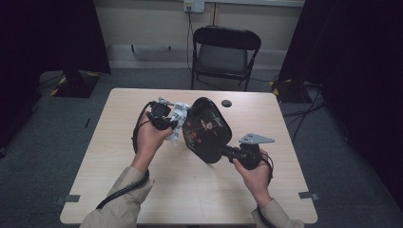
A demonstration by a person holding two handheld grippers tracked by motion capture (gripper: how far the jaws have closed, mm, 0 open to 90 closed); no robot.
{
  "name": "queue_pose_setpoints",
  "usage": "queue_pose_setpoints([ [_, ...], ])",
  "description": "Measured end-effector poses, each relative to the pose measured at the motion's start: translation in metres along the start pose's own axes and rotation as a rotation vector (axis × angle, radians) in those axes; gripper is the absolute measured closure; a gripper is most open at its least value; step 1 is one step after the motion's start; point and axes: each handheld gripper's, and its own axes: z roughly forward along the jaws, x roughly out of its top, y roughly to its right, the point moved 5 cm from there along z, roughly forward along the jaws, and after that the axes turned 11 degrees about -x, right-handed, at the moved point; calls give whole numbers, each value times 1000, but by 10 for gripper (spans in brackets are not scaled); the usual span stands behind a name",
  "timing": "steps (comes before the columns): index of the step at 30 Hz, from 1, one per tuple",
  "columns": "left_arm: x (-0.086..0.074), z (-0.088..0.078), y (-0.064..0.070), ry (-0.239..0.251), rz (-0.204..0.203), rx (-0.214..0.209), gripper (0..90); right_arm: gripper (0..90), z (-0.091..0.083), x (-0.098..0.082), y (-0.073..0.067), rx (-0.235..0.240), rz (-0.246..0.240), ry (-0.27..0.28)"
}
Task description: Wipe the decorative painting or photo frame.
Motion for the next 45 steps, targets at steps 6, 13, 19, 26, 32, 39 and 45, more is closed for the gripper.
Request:
queue_pose_setpoints([
  [6,-11,9,-4,-23,-14,3,757,791,0,0,0,-1,0,2],
  [13,-28,24,-6,-53,-37,-3,757,791,0,0,0,1,1,3],
  [19,-43,36,-4,-80,-48,-18,756,791,0,0,-1,3,2,4],
  [26,-65,51,2,-107,-70,-45,756,791,1,0,-3,5,2,7],
  [32,-76,56,13,-120,-60,-70,758,792,1,0,-4,3,5,5],
  [39,-83,60,26,-124,-48,-98,759,792,1,0,-6,2,7,3],
  [45,-82,62,32,-131,-37,-105,760,792,1,0,-7,4,6,4],
])
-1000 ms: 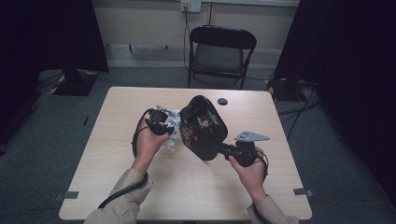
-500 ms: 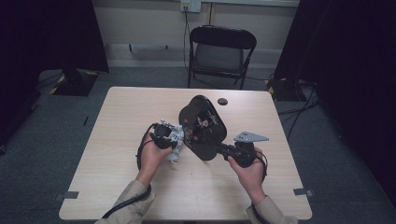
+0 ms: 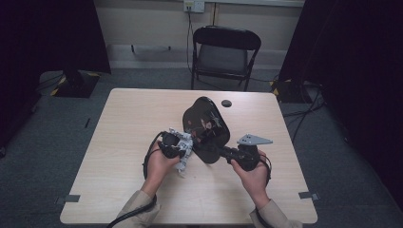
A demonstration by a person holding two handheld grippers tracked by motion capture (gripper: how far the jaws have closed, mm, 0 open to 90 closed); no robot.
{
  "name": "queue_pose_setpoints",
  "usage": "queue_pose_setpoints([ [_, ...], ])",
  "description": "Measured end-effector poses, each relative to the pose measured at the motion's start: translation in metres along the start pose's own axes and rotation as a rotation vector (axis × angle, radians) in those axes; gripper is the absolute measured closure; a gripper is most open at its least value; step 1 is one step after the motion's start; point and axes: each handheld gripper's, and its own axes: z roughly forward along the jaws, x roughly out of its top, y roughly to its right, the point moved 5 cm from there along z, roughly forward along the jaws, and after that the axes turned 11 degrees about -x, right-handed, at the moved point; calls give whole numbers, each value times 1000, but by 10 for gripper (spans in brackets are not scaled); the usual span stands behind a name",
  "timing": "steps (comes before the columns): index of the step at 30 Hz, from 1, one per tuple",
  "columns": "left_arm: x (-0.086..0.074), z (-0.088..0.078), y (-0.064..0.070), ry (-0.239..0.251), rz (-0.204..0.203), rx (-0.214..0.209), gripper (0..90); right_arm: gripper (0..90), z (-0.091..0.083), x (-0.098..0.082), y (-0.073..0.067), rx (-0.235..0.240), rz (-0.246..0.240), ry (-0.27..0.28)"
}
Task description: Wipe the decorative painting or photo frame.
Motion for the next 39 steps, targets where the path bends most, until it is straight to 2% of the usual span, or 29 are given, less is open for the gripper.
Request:
queue_pose_setpoints([
  [15,-2,6,19,-8,42,-40,760,792,0,0,-2,7,-2,-2],
  [24,-4,10,39,-33,85,-76,759,792,0,0,-4,8,-2,-4],
  [27,-5,10,42,-44,97,-81,759,793,0,0,-4,8,-4,-4],
  [28,-7,10,47,-44,104,-96,760,793,0,0,-4,8,-5,-3],
  [39,-18,11,72,-45,151,-139,759,793,0,-1,-6,7,-6,3],
])
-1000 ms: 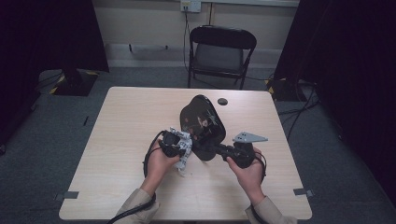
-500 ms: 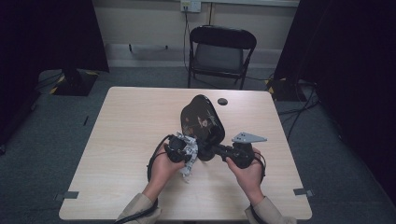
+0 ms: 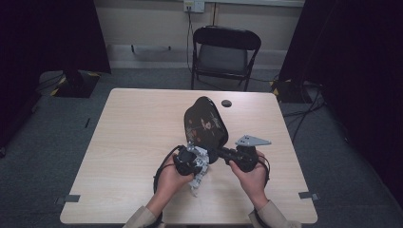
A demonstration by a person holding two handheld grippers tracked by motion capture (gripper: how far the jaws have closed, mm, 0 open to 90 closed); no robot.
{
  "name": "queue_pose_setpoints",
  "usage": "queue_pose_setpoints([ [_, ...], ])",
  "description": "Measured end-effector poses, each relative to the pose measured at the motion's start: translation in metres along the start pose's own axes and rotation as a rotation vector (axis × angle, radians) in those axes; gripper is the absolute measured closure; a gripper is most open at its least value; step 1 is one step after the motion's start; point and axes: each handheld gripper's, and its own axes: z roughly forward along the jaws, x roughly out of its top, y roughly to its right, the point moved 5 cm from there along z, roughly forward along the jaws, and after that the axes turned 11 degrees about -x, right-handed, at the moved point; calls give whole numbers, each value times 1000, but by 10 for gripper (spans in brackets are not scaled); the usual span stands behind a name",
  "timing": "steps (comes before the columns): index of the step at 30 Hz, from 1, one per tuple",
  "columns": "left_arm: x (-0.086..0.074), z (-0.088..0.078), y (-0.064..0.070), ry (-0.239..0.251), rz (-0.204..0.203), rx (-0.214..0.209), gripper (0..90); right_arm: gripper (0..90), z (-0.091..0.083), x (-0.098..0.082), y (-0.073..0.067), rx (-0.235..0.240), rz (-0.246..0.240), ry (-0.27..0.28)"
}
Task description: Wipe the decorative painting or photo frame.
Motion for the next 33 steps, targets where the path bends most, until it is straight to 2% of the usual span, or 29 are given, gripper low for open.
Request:
queue_pose_setpoints([
  [2,-1,0,4,-2,13,-18,759,792,0,0,0,0,1,2],
  [10,-7,1,15,-5,37,-47,758,792,1,0,1,-1,4,7],
  [16,-14,-7,18,-12,56,-42,758,791,1,-1,2,-3,6,7],
  [22,-24,-25,12,-10,58,-19,758,791,1,-1,2,-4,4,9],
  [27,-31,-43,1,3,51,21,758,790,0,-2,2,-5,5,7],
  [33,-41,-61,-18,26,7,71,757,790,0,-2,2,-7,3,6],
])
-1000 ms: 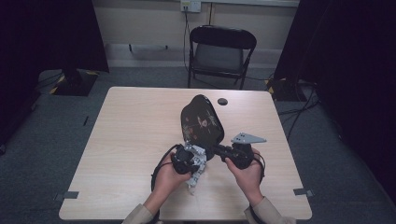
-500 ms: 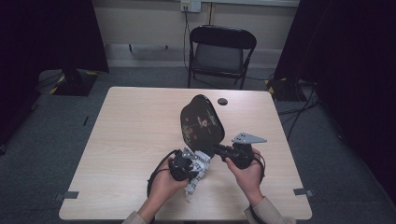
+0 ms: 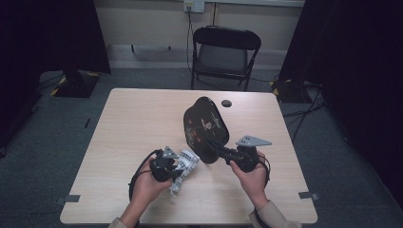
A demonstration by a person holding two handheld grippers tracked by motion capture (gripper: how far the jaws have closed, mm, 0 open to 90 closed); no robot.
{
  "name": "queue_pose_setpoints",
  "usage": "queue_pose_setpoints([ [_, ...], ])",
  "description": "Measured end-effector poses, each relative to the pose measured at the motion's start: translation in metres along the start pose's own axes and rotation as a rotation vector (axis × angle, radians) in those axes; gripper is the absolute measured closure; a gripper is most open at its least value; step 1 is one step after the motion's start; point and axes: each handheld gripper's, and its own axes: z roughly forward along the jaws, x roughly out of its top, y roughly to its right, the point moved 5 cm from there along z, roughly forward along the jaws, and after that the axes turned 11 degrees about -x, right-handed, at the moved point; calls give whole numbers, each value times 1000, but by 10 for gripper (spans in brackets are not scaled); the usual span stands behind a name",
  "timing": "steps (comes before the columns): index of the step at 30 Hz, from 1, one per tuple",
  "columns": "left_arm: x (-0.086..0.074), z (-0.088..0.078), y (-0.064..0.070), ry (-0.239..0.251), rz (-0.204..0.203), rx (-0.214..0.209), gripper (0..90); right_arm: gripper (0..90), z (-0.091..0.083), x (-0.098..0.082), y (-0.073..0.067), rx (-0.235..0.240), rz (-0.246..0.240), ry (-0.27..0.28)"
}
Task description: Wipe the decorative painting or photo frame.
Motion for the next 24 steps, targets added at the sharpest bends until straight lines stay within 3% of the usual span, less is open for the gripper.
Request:
queue_pose_setpoints([
  [6,-11,-9,-18,-1,-47,39,756,790,0,-1,0,-3,1,-1],
  [11,-15,-9,-25,-14,-55,58,755,789,-1,-1,0,0,-1,1],
  [21,-15,-5,-32,-8,-87,71,741,782,-1,-1,-1,2,-15,4],
  [24,-14,-6,-32,-4,-82,67,730,740,-2,-1,-2,7,-22,7],
])
